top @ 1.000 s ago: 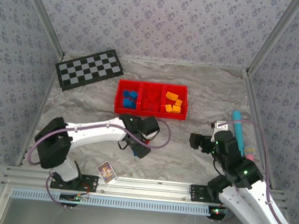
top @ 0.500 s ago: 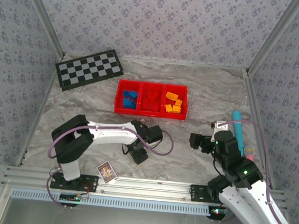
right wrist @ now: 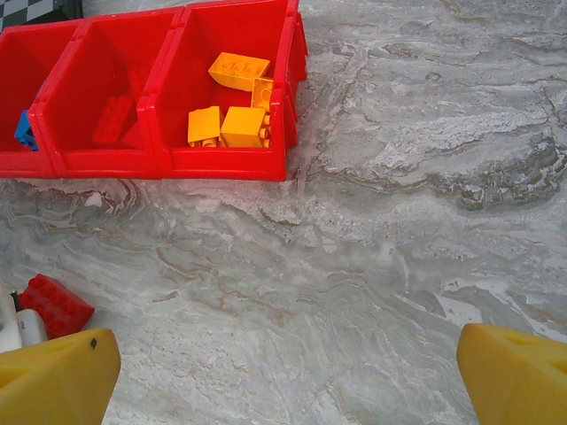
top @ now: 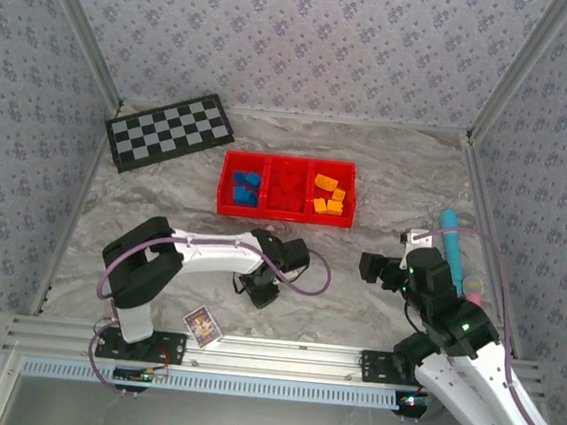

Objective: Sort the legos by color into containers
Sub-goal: Pick up the lego from the middle-left of the table, then place the lego in the container.

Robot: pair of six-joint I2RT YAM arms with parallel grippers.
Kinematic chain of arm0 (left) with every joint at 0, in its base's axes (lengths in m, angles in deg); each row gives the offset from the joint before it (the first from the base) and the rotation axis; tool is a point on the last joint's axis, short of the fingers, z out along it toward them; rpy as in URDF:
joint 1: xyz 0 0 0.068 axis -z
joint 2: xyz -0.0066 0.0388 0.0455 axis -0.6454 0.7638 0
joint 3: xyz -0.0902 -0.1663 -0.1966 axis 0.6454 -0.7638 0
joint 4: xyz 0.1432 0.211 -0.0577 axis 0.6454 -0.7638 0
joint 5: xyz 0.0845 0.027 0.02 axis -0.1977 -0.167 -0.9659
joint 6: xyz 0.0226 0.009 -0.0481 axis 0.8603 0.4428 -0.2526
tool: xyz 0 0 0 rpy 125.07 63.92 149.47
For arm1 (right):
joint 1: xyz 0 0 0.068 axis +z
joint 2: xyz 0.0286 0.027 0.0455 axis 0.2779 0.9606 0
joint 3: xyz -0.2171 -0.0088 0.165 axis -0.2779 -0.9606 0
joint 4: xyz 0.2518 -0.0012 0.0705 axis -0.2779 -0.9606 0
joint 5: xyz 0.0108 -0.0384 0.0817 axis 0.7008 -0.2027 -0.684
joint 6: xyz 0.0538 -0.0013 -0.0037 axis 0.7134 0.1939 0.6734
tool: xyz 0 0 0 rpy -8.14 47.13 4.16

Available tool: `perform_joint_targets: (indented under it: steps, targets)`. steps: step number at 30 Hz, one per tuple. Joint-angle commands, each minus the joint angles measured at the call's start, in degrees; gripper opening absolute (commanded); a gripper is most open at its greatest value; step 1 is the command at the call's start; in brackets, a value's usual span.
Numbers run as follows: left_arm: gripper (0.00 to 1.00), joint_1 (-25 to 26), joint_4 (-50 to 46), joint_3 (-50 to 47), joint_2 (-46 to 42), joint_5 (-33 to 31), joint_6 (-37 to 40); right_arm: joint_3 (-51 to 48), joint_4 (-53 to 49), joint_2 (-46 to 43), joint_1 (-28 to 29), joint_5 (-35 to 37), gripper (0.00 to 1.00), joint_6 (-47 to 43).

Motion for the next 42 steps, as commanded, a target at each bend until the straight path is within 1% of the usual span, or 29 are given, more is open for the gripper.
perform_joint_targets:
  steps: [1, 5, 8, 11, 14, 17, 19, 21, 25, 27, 31, 32, 36, 38, 42]
  targets:
    - [0.27, -1.6, 0.9, -0.9, -2.3, -5.7, -1.7, -0.1, -0.1, 0.1, 0.0, 0.8, 1.00, 0.4]
    - [0.20, -3.9, 2.5, -2.4, -11.6, -8.8, -4.4, -0.1, 0.0, 0.3, -0.2, 0.6, 1.00, 0.4]
    - [0.20, -7.2, 3.0, -3.1, -20.2, -12.7, -6.6, -0.1, 0.1, 0.3, -0.3, 0.4, 1.00, 0.3]
    - [0.17, -11.6, 4.6, -4.5, -28.4, -19.5, -8.0, -0.1, 0.1, 0.4, -0.5, 0.2, 1.00, 0.3]
    - [0.18, -19.4, 8.6, -6.1, -34.3, -18.5, -7.0, -0.3, 0.5, 0.4, -0.7, 0.0, 1.00, 0.3]
    - [0.18, -26.1, 11.7, -5.4, -36.1, -16.0, -6.0, -0.2, 0.3, 0.3, -0.8, -0.3, 1.00, 0.3]
    - [0.18, -28.7, 11.4, -2.7, -33.9, -15.4, -5.1, -0.1, 0.2, 0.3, -0.8, -0.3, 1.00, 0.3]
    - [0.18, -30.7, 9.5, 1.5, -29.6, -15.4, -5.1, -0.1, 0.2, 0.3, -0.8, -0.2, 1.00, 0.3]
    - [0.19, -33.8, 5.4, 11.1, -18.3, -14.6, -7.3, -0.2, 0.2, 0.3, -0.9, -0.1, 1.00, 0.4]
    - [0.19, -35.5, 6.0, 14.8, -13.1, -11.6, -8.0, -0.2, 0.2, 0.2, -0.9, -0.1, 1.00, 0.4]
    - [0.19, -38.6, 10.5, 20.6, -4.0, -6.0, -10.3, 0.0, 0.1, 0.0, -0.9, -0.2, 1.00, 0.4]
    - [0.18, -39.2, 9.8, 23.1, -1.2, -4.9, -11.0, 0.0, 0.0, -0.1, -0.9, -0.2, 1.00, 0.4]
    - [0.17, -40.4, 6.4, 32.9, 8.8, -2.7, -12.5, -0.1, 0.0, -0.4, -0.9, -0.2, 1.00, 0.5]
    - [0.17, -40.4, 5.9, 36.5, 12.2, -1.2, -12.6, -0.1, 0.1, -0.5, -0.9, -0.1, 1.00, 0.5]
    - [0.22, -40.4, 4.7, 42.1, 17.4, -0.7, -13.4, -0.1, 0.0, -0.5, -0.9, -0.1, 1.00, 0.4]
